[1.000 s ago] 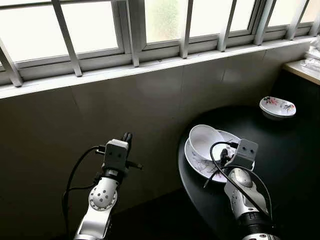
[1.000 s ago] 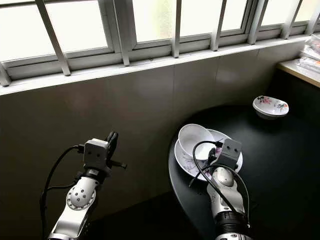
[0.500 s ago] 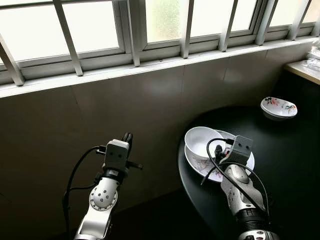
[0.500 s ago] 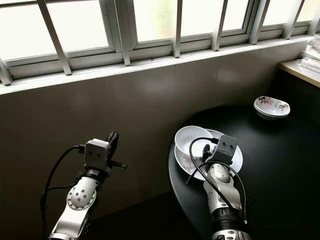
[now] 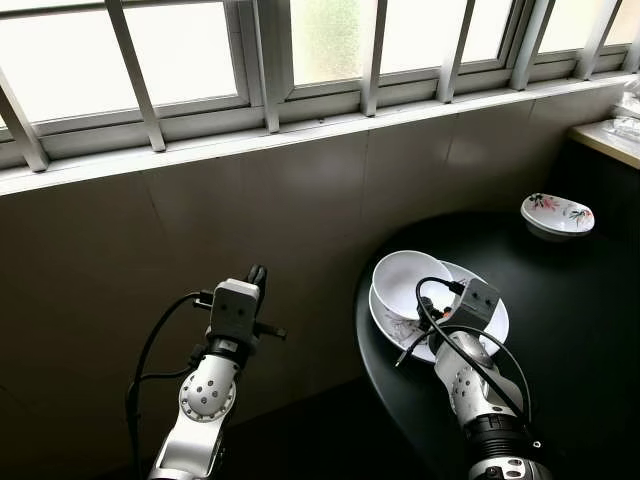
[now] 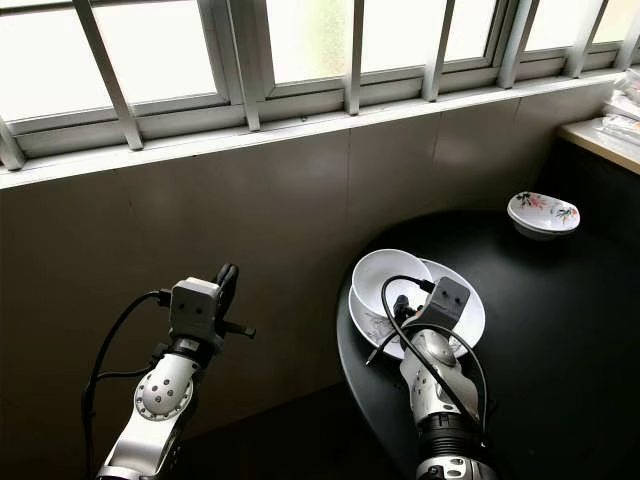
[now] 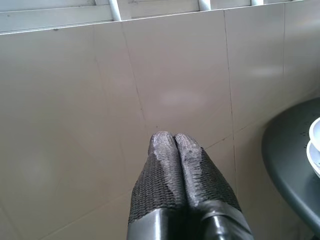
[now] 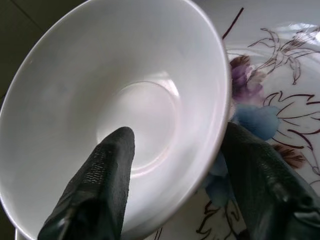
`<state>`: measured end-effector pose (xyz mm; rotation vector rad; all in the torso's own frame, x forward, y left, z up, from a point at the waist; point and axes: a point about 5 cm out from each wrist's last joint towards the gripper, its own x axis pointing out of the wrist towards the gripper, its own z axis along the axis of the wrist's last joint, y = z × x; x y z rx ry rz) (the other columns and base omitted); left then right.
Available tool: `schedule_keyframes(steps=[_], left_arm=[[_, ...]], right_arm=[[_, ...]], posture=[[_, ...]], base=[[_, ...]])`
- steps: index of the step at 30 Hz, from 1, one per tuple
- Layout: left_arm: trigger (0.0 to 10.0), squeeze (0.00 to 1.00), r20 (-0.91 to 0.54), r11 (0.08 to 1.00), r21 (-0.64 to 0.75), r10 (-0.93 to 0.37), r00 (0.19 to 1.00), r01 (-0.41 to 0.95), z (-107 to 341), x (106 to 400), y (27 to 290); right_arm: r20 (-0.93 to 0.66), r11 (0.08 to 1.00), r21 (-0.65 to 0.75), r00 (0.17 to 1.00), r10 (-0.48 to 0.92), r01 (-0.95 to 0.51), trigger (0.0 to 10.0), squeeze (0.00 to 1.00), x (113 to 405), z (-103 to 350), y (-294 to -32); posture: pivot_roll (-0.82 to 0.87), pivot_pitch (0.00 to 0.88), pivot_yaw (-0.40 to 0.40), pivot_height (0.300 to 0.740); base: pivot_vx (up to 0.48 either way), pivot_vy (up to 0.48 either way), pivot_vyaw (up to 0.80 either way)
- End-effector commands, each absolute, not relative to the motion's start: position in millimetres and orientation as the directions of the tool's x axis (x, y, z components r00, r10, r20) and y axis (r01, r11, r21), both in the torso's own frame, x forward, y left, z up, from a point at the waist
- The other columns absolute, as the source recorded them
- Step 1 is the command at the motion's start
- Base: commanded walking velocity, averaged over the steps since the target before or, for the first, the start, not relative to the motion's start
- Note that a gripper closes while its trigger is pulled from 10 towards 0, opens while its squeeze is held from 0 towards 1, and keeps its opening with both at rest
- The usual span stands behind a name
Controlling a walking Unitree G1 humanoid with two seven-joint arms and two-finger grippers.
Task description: Kitchen organization
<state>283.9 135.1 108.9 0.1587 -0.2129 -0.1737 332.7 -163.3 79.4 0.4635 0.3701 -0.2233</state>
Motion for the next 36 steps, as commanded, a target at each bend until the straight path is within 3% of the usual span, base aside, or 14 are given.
schedule_keyframes(steps=[1, 2, 3, 4, 9, 19, 23, 29, 33, 36], left_arm=[[10.0, 0.0, 0.18, 0.969, 0.19, -0.192, 0.965, 0.157, 107, 285, 136], [10.0, 0.0, 0.179, 0.969, 0.19, -0.192, 0.965, 0.157, 106, 285, 136], [10.0, 0.0, 0.178, 0.969, 0.191, -0.192, 0.965, 0.158, 106, 285, 136], [10.0, 0.0, 0.177, 0.969, 0.192, -0.192, 0.965, 0.157, 106, 285, 136], [10.0, 0.0, 0.175, 0.969, 0.194, -0.188, 0.966, 0.154, 106, 286, 137], [10.0, 0.0, 0.168, 0.968, 0.198, -0.19, 0.967, 0.155, 104, 285, 137], [10.0, 0.0, 0.17, 0.968, 0.197, -0.188, 0.967, 0.153, 104, 285, 137], [10.0, 0.0, 0.172, 0.969, 0.199, -0.184, 0.968, 0.149, 105, 285, 137], [10.0, 0.0, 0.175, 0.969, 0.198, -0.181, 0.968, 0.146, 105, 285, 138], [10.0, 0.0, 0.176, 0.97, 0.195, -0.179, 0.968, 0.144, 105, 285, 138]], right_arm=[[-0.404, 0.855, 0.439, 0.911, -0.085, 0.275, 4.0, 0.0, 334, 80, -159], [-0.408, 0.849, 0.453, 0.91, -0.074, 0.272, 1.8, 0.0, 334, 80, -157], [-0.411, 0.845, 0.461, 0.909, -0.067, 0.271, 1.8, 0.0, 334, 79, -157], [-0.415, 0.837, 0.475, 0.908, -0.058, 0.271, 0.0, 0.0, 333, 79, -155], [-0.442, 0.787, 0.542, 0.896, -0.03, 0.294, 0.0, 0.0, 330, 74, -151], [-0.386, 0.788, 0.549, 0.921, -0.058, 0.28, 0.0, 0.0, 333, 83, -155], [-0.279, 0.806, 0.551, 0.958, -0.069, 0.218, 0.0, 0.0, 337, 98, -156], [-0.042, 0.89, 0.42, 0.983, -0.179, 0.18, 0.0, 0.0, 339, 132, -167], [0.061, 0.916, 0.397, 0.994, -0.092, 0.061, 0.0, 0.0, 339, 147, -155], [0.105, 0.916, 0.388, 0.992, 0.064, -0.1, 0.0, 0.0, 335, 151, -131]], posture=[[-0.07, 0.0, 0.026, 0.74], [-0.07, 0.0, 0.026, 0.74], [-0.07, 0.0, 0.026, 0.74], [-0.07, 0.0, 0.025, 0.74], [-0.07, 0.0, 0.024, 0.74], [-0.07, 0.0, 0.025, 0.74], [-0.07, 0.0, 0.025, 0.74], [-0.07, 0.0, 0.025, 0.74], [-0.07, 0.0, 0.025, 0.74], [-0.07, 0.0, 0.026, 0.74]], base=[[0.0, 0.0, 0.0], [0.0, 0.0, 0.0], [0.0, 0.0, 0.0], [0.0, 0.0, 0.0], [0.0, 0.0, 0.0], [0.0, 0.0, 0.0], [0.0, 0.0, 0.0], [0.0, 0.0, 0.0], [0.0, 0.0, 0.0], [0.0, 0.0, 0.0]])
